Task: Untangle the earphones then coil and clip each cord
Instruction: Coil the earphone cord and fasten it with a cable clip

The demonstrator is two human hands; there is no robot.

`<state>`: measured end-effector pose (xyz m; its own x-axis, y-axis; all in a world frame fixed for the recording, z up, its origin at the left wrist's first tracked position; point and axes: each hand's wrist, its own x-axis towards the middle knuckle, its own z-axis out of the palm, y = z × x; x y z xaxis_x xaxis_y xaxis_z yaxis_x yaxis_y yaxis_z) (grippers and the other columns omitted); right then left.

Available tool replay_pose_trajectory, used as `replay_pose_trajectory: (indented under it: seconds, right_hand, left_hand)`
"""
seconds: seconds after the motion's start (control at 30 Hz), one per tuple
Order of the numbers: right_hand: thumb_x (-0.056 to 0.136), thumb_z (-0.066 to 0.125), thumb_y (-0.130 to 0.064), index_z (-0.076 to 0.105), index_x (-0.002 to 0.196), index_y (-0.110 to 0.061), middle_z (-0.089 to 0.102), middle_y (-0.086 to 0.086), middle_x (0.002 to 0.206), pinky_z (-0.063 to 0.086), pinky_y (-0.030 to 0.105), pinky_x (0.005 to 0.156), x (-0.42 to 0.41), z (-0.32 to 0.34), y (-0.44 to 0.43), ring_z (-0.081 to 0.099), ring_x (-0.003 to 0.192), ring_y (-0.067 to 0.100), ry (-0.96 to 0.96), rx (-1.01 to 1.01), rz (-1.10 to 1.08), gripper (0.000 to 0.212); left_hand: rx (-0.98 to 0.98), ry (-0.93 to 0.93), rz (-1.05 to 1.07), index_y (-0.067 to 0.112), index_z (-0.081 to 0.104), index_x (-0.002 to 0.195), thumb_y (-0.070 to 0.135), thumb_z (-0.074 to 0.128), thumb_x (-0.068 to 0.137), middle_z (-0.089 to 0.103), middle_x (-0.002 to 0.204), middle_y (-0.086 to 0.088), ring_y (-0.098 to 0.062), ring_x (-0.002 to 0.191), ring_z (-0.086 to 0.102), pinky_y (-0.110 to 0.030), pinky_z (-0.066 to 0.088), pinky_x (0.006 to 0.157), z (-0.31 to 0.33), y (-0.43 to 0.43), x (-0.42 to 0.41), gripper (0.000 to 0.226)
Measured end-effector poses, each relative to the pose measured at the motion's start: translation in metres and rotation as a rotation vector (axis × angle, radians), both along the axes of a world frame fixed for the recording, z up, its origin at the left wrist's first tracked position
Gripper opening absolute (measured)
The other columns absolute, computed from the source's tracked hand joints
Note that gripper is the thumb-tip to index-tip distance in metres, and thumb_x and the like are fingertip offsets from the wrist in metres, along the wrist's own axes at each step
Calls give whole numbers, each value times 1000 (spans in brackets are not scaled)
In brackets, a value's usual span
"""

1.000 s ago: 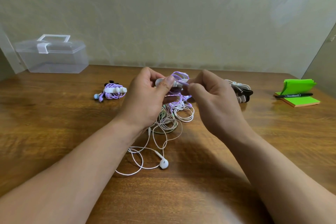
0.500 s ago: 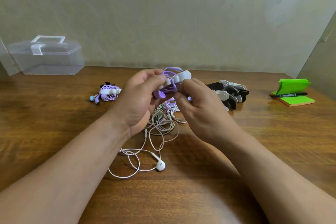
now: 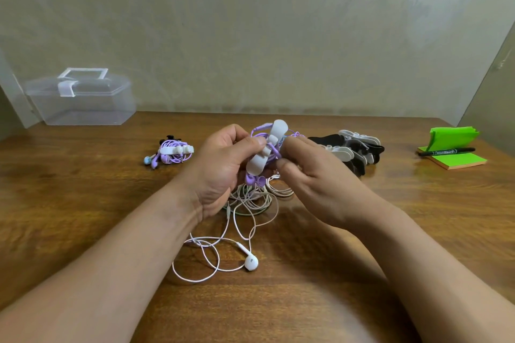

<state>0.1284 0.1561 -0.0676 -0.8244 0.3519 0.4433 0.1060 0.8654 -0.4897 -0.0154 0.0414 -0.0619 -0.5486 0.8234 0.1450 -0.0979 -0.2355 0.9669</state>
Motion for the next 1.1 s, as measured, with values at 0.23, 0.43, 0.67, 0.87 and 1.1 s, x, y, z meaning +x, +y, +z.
replay_pose_trajectory:
  seconds: [0.23,0.43,0.67,0.87,1.1]
  right_hand:
    - [107,35,-45,60,113,-12,69,8,100,51,58,82,-1,2,-3,63,93,30,63,-157,50,43]
    - [104,41,-59,62,110,-23,71,-3,97,54,53,82,-4,-1,-4,67,92,21,33,-155,12,43]
    - [106,51,-42,64,104,-1,73,16,91,54,55,80,-14,-9,-4,63,79,30,208,-520,-7,42]
    - [105,61,-21,65,97,0,69,0,72,49,36,72,-22,-12,0,62,70,16,272,-868,27,22]
    - [103,63,-15,67,97,1,71,5,73,49,34,68,-22,-11,-2,63,67,15,281,-796,-23,18]
  left_hand:
    - [19,-2,34,11,50,87,9,63,100,66,83,-17,-36,71,69,-36,46,60,-6,5,-1,18]
    - [15,85,86,11,49,85,10,64,100,62,73,-16,-30,55,60,-31,41,50,-10,9,0,21]
    - [-3,89,162,12,52,84,10,66,99,62,70,-10,-24,56,60,-30,45,49,-19,13,1,21]
    - [20,23,185,13,54,85,6,65,98,64,77,-13,-23,66,62,-32,49,57,-23,17,-2,19]
    - [36,53,35,11,68,118,15,66,100,77,107,-13,-28,100,74,-38,56,78,-27,19,-4,18]
